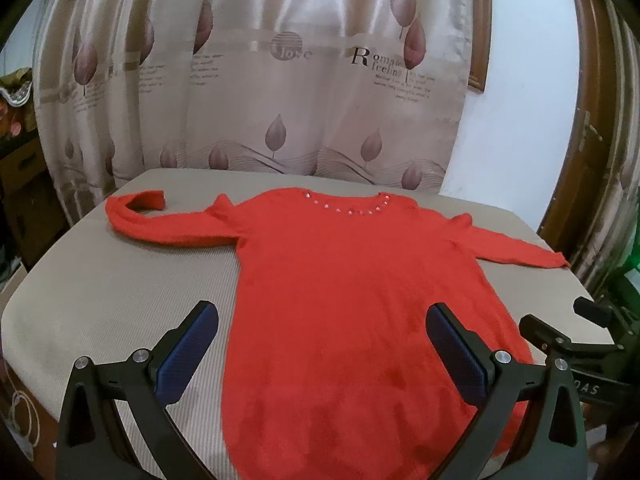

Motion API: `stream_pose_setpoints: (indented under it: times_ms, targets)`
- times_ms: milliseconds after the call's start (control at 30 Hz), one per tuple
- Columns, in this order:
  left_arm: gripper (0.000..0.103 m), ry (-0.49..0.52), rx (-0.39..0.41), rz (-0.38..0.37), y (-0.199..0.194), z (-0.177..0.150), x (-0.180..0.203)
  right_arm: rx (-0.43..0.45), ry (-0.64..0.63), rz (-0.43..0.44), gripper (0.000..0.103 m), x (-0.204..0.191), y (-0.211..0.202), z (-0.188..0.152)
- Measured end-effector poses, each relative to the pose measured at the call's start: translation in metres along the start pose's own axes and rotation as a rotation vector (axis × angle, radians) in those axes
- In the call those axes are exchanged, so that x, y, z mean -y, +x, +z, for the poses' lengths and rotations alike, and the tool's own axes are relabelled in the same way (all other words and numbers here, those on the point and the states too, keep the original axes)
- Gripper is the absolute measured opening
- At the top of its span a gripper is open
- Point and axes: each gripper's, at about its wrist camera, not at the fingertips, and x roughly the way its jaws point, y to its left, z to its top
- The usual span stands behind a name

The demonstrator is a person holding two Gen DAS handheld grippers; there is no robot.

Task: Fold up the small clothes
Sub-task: 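Move both grippers over the red sweater toward its sleeves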

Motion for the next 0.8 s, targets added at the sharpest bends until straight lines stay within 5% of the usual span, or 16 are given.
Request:
stream_pose_setpoints:
  times_ms: [800]
  targets:
    - [0.103, 0.004, 0.047, 0.052, 0.065, 0.017, 0.006, -0.059, 0.031, -0.035, 0.103, 0.031, 0.082, 0.032]
